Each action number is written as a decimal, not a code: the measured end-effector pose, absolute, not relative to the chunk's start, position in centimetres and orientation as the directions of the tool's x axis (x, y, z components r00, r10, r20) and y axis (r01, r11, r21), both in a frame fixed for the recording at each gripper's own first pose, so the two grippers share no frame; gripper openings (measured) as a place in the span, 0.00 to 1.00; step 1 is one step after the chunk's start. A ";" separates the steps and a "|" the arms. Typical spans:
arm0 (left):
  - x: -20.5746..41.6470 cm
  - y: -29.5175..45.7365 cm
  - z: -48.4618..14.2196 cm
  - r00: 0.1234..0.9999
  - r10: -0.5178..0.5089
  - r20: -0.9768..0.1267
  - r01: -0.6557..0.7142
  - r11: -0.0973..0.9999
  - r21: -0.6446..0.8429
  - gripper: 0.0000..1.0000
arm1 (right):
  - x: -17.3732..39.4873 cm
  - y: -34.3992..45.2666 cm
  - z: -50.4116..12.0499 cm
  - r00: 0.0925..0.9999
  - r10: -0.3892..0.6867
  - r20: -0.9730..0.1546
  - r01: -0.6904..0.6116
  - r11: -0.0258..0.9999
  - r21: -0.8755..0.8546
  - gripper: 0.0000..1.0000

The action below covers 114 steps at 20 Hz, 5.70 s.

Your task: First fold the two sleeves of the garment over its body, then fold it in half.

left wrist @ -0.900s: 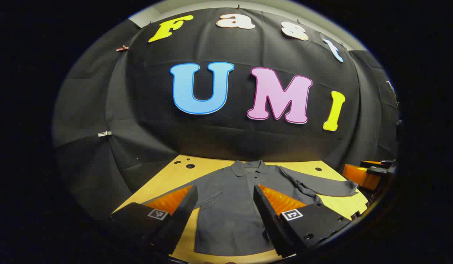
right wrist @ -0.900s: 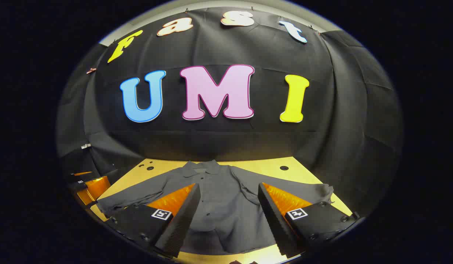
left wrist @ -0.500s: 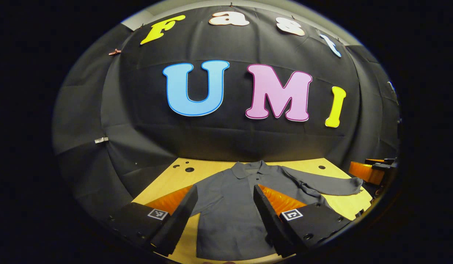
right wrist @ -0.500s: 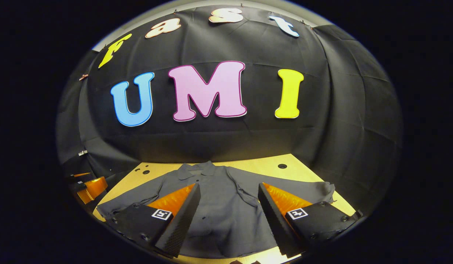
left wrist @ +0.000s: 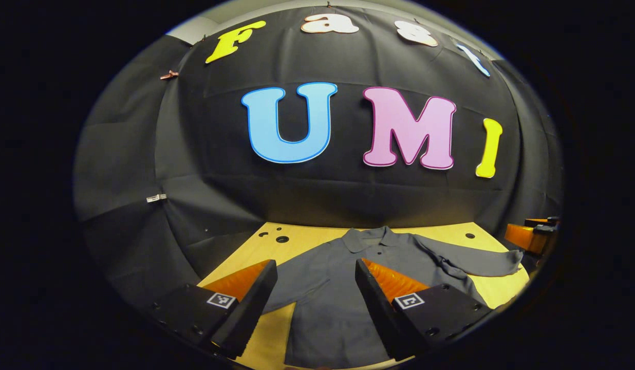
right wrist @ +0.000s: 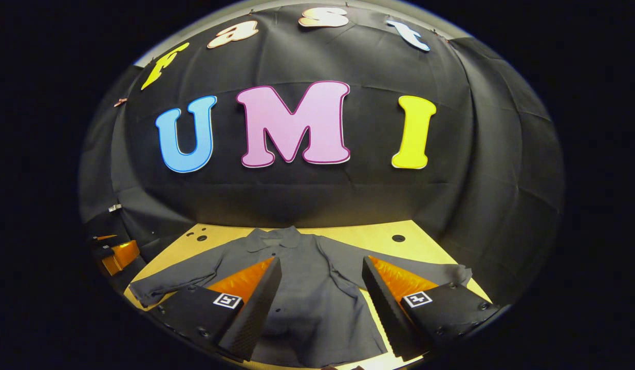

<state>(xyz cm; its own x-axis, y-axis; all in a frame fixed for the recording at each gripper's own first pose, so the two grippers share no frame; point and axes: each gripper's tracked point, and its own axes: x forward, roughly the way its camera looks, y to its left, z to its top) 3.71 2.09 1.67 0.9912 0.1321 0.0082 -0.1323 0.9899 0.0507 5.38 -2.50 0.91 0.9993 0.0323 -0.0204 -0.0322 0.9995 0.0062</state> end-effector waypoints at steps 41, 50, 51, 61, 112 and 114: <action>8.8 -6.8 -4.6 0.963 0.175 -0.204 -0.162 0.984 0.077 0.95 | 14.6 -41.0 -17.5 0.711 -0.521 -0.472 0.643 0.754 0.136 0.99; 8.8 -6.7 -5.2 0.957 0.184 -0.224 -0.171 0.982 0.077 0.95 | 15.9 -41.5 -22.0 0.651 -0.446 -0.615 0.659 0.734 0.165 0.98; 8.7 -6.7 -5.4 0.956 0.184 -0.227 -0.171 0.982 0.075 0.96 | 16.1 -41.4 -22.1 0.646 -0.447 -0.619 0.657 0.738 0.152 0.98; 8.2 -6.9 -4.7 0.961 0.203 -0.186 -0.189 0.978 0.093 0.96 | 17.2 -39.2 -22.3 0.713 -0.360 -0.602 0.541 0.828 0.146 0.34; -3.0 12.8 -5.6 0.838 0.492 -0.236 -0.522 0.848 -0.088 0.96 | 26.8 17.6 -7.2 0.804 0.314 -0.505 -0.460 0.867 -0.194 0.05; -3.1 13.8 -6.1 0.826 0.511 -0.237 -0.541 0.837 -0.083 0.96 | 26.4 21.1 -8.7 0.776 0.347 -0.527 -0.512 0.834 -0.204 0.05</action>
<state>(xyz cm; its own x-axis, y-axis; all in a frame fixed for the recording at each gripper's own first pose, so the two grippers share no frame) -3.11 13.80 -6.09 0.8264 0.5110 -0.2366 -0.5413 0.8367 -0.0834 26.41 21.11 -8.70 0.7757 0.3471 -0.5270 -0.5121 0.8343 -0.2043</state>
